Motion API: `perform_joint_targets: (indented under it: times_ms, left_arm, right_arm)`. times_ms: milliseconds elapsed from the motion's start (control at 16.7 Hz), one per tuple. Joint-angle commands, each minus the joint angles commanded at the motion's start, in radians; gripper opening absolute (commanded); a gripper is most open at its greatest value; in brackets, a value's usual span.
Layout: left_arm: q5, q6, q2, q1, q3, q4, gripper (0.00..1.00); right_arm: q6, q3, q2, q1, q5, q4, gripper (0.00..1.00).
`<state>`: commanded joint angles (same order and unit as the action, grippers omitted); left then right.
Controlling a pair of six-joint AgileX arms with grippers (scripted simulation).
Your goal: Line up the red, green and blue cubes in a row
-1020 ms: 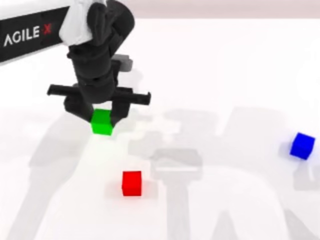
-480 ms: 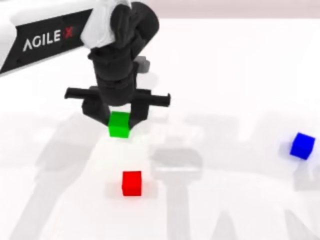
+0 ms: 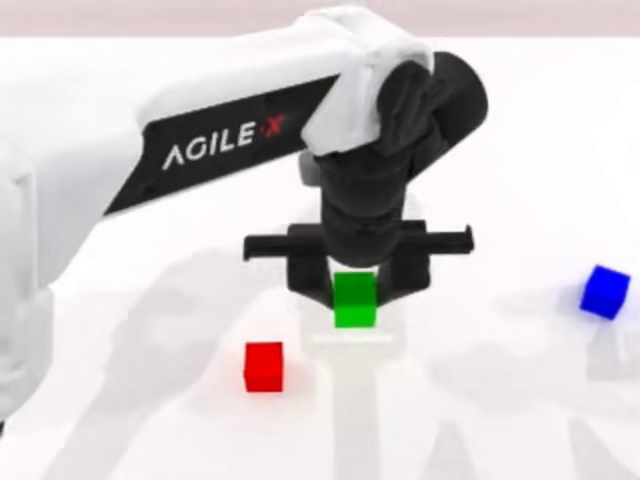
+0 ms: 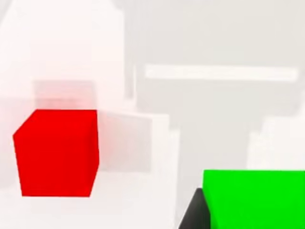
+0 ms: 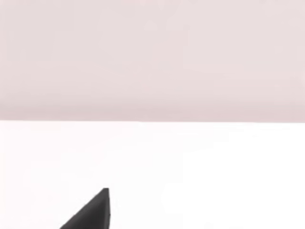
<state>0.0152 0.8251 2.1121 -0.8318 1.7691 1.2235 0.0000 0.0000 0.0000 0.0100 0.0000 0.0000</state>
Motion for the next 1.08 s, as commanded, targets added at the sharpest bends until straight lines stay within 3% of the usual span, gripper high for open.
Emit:
perform_joint_targets:
  times_ms: [420,840,1080]
  left_arm:
    - [0.000,0.022,0.000,-0.018,-0.010,-0.015,0.00]
    - [0.000,0.023,0.048,-0.021,-0.173,-0.227,0.00]
    - [0.000,0.023,0.054,-0.021,-0.190,-0.248,0.00]
  right_arm:
    - [0.000,0.000,0.000,0.000,0.000,0.000,1.00]
    - [0.000,0.000,0.000,0.000,0.000,0.000,1.00]
    - [0.000,0.000,0.000,0.000,0.000,0.000,1.00]
